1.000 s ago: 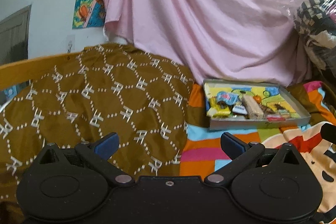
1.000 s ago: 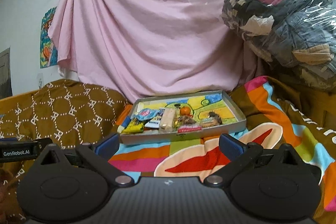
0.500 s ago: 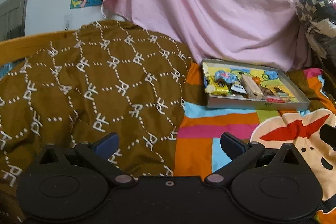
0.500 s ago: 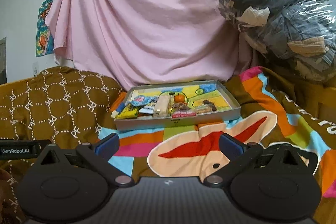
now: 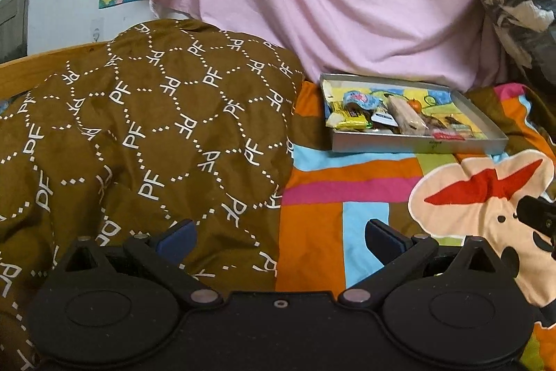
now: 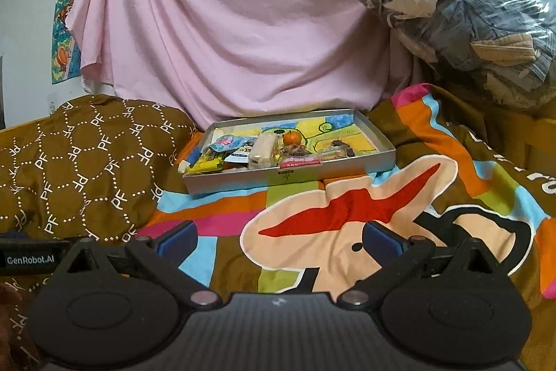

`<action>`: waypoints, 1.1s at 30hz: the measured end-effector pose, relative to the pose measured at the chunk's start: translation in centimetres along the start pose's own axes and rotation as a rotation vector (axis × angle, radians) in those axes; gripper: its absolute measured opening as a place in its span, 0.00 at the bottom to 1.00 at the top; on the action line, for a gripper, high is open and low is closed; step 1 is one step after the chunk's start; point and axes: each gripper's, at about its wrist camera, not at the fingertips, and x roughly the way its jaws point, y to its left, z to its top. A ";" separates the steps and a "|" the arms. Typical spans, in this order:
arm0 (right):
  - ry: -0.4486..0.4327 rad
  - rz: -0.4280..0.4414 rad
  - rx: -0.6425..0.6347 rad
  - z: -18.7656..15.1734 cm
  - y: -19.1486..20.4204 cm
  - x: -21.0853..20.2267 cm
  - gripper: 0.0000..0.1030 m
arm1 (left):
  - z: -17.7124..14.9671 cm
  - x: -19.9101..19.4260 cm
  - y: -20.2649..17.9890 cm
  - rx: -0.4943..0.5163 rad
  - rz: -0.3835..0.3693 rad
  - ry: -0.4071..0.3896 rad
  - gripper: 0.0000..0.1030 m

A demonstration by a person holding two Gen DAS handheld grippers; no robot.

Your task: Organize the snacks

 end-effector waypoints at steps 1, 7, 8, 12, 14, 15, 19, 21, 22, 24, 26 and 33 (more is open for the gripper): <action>0.003 -0.002 0.002 0.0 0.0 0.1 1.00 | 0.0 0.1 -0.1 0.005 -0.002 0.003 0.99; 0.017 -0.004 0.005 -0.3 0.0 0.4 1.00 | 0.0 0.1 -0.1 -0.004 -0.008 -0.002 0.99; 0.018 -0.004 0.004 -0.3 0.1 0.4 1.00 | 0.0 0.0 -0.1 -0.006 -0.009 -0.002 0.99; 0.018 -0.005 0.004 -0.3 0.1 0.4 1.00 | 0.0 0.1 0.0 -0.009 -0.008 0.000 0.99; 0.020 -0.006 0.005 -0.3 0.1 0.4 1.00 | 0.0 0.1 0.0 -0.013 -0.007 0.004 0.99; 0.021 -0.007 0.006 -0.3 0.1 0.5 1.00 | 0.0 0.1 0.0 -0.017 -0.006 0.005 0.99; 0.022 -0.008 0.007 -0.3 0.1 0.5 1.00 | 0.0 0.2 0.1 -0.026 -0.006 0.009 0.99; 0.022 -0.008 0.007 -0.3 0.1 0.5 1.00 | 0.0 0.2 0.1 -0.028 -0.006 0.008 0.99; 0.022 -0.008 0.007 -0.3 0.1 0.5 1.00 | 0.0 0.2 0.1 -0.028 -0.006 0.008 0.99; 0.023 -0.009 0.009 -0.3 0.1 0.5 1.00 | 0.0 0.2 0.1 -0.027 -0.005 0.009 0.99; 0.023 -0.010 0.012 -0.4 0.1 0.5 1.00 | 0.0 0.1 0.1 -0.025 -0.006 0.008 0.99; 0.025 -0.012 0.015 -0.4 0.0 0.4 1.00 | -0.1 0.1 -0.1 -0.015 -0.009 0.000 0.99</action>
